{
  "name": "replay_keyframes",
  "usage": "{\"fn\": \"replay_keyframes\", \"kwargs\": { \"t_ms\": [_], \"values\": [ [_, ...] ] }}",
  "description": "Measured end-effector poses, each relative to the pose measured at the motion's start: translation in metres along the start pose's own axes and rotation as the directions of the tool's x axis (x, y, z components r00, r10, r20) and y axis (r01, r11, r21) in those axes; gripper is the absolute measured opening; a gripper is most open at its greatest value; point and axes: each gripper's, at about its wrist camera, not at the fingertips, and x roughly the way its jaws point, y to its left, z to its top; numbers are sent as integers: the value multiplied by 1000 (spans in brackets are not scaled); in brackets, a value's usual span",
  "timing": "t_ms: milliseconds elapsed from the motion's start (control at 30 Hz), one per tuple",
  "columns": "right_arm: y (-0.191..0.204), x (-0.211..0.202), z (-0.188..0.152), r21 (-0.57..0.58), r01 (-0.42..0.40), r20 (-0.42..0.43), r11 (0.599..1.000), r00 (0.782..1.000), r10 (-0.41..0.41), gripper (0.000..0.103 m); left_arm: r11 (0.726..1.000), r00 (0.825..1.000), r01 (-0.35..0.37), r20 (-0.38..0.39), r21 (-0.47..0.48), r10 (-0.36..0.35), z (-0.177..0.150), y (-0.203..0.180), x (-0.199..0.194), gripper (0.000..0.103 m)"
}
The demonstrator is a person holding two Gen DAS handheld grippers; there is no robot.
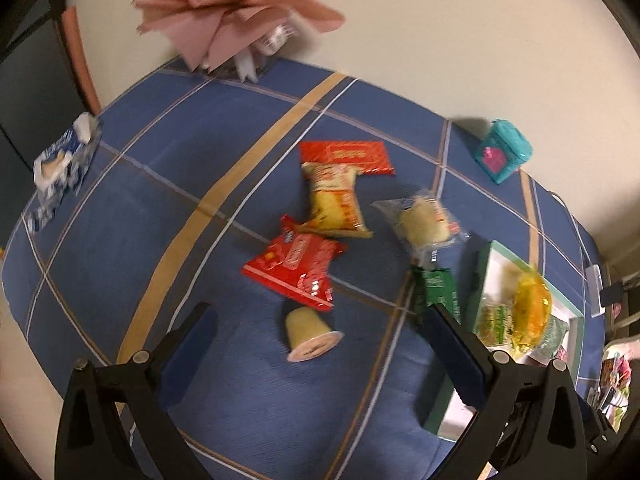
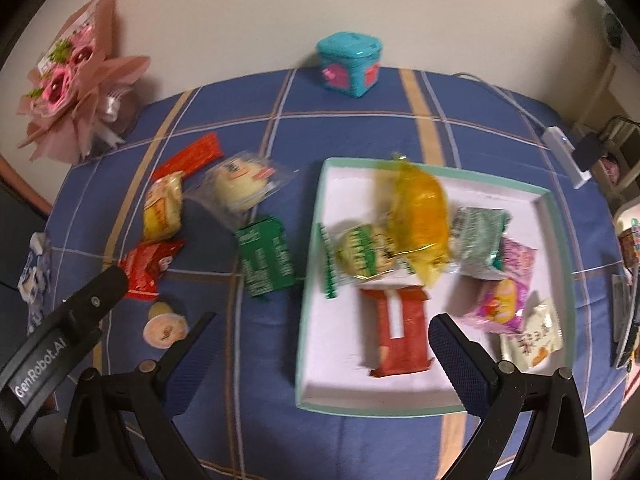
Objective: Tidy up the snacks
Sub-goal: 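Withdraw both grippers from the tray back toward the snack pile, then grasp the dark green packet with right gripper while left grasps the cream pudding cup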
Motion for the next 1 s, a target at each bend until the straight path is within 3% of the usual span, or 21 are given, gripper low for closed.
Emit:
{"fn": "replay_keyframes", "kwargs": {
  "t_ms": [300, 467, 567, 767, 1000],
  "values": [
    [17, 35, -3, -42, 12, -82, 999, 997, -15, 103, 998, 994, -16, -107, -56, 10, -5, 14, 34, 102],
    [15, 57, 2, -40, -33, -106, 999, 994, 28, 103, 996, 986, -26, -165, -89, 11, -8, 17, 56, 102],
    [19, 62, 7, -79, -18, -65, 997, 998, 13, 103, 992, 983, -19, -182, -129, -5, -8, 23, 61, 102],
    [24, 67, 19, -113, -75, -3, 991, 997, 75, 102, 983, 986, -18, -166, -181, -13, -5, 32, 59, 102],
    [30, 68, 30, -151, -126, 60, 980, 989, 137, 90, 977, 986, 1, -164, -213, -36, 1, 36, 61, 102]
  ]
}}
